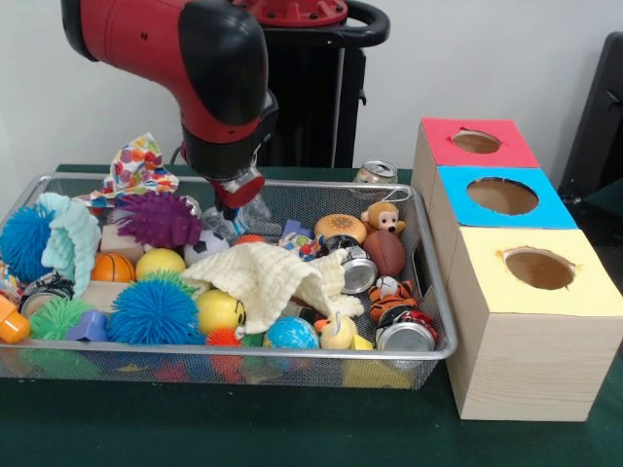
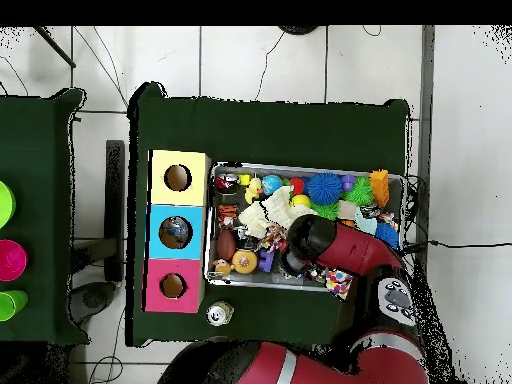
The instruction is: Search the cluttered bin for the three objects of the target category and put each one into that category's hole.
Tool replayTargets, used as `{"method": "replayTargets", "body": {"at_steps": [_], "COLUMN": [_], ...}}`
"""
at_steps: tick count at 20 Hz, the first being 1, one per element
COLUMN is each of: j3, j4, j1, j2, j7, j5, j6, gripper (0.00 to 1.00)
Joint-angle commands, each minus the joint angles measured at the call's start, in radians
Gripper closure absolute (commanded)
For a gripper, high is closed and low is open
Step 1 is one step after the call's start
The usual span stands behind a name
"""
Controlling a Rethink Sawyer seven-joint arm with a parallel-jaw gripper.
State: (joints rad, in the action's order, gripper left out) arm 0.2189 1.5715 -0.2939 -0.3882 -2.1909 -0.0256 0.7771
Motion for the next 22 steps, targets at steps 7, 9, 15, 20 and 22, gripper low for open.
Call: {"method": "replayTargets", "body": {"at_steps": [7,9,15,20,22], "j3": [-0.091,-0.094,-0.092,-0.092,-0.088], "j4": [-0.093,-0.100,-0.124,-0.128,-0.129], "j1": [-0.031,-0.033,-0.032,-0.037,-0.032], "j2": [-0.094,-0.099,-0.112,-0.119,-0.124], "j7": [-0.005,-0.003,-0.007,-0.006,-0.014], "j5": [0.024,0.023,0.019,0.019,0.018], "j6": [0.238,0.251,0.293,0.296,0.296], "gripper": [1.00,1.00,1.00,1.00,1.00]}}
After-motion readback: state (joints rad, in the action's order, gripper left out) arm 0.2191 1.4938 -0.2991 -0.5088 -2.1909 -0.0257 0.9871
